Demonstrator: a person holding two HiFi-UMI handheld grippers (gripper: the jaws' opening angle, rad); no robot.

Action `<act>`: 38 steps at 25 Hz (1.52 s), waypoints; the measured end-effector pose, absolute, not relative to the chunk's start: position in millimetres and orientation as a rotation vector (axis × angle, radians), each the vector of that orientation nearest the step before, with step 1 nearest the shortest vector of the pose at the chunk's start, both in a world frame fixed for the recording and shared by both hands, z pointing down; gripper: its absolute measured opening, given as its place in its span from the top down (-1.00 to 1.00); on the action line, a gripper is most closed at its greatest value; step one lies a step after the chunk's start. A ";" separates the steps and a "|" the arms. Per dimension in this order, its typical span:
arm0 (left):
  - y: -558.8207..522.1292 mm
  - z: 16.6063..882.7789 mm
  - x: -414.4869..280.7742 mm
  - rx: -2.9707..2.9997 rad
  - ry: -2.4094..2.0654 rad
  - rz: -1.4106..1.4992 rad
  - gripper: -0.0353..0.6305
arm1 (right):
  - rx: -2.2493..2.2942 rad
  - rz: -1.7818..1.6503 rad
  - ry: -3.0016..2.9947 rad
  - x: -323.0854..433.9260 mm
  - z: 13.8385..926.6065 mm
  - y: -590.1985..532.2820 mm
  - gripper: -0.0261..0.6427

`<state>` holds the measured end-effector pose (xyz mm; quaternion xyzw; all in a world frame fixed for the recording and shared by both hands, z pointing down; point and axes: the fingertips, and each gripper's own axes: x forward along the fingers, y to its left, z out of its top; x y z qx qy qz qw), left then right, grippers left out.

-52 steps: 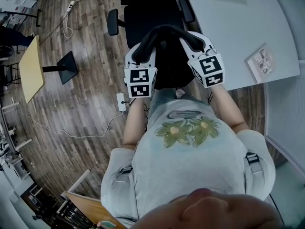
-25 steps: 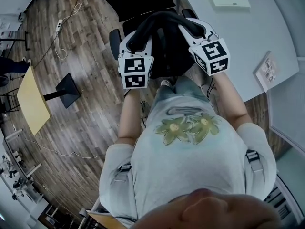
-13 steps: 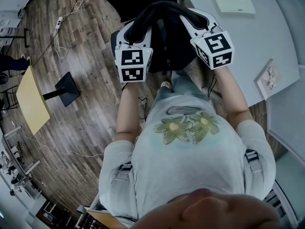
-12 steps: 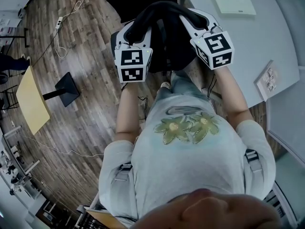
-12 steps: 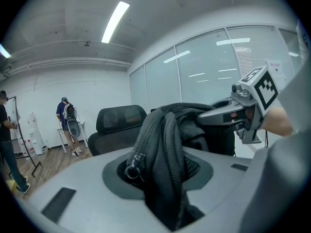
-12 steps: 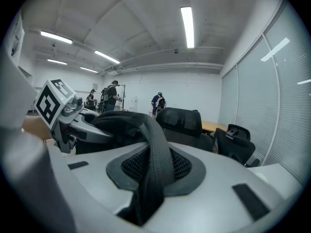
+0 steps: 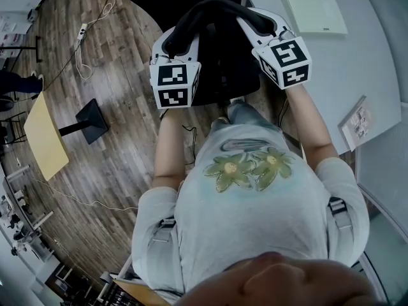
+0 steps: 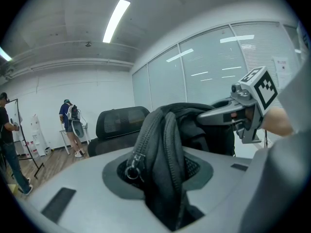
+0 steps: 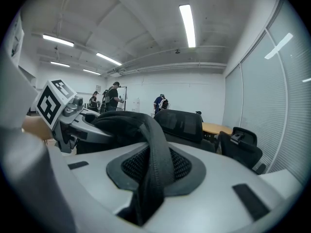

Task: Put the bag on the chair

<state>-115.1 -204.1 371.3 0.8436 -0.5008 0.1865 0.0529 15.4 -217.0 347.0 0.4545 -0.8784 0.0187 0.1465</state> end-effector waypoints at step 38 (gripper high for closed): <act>-296.2 498.4 -98.5 2.297 -1.440 0.709 0.39 | 1.051 0.338 -2.444 29.2 479.6 -327.1 0.67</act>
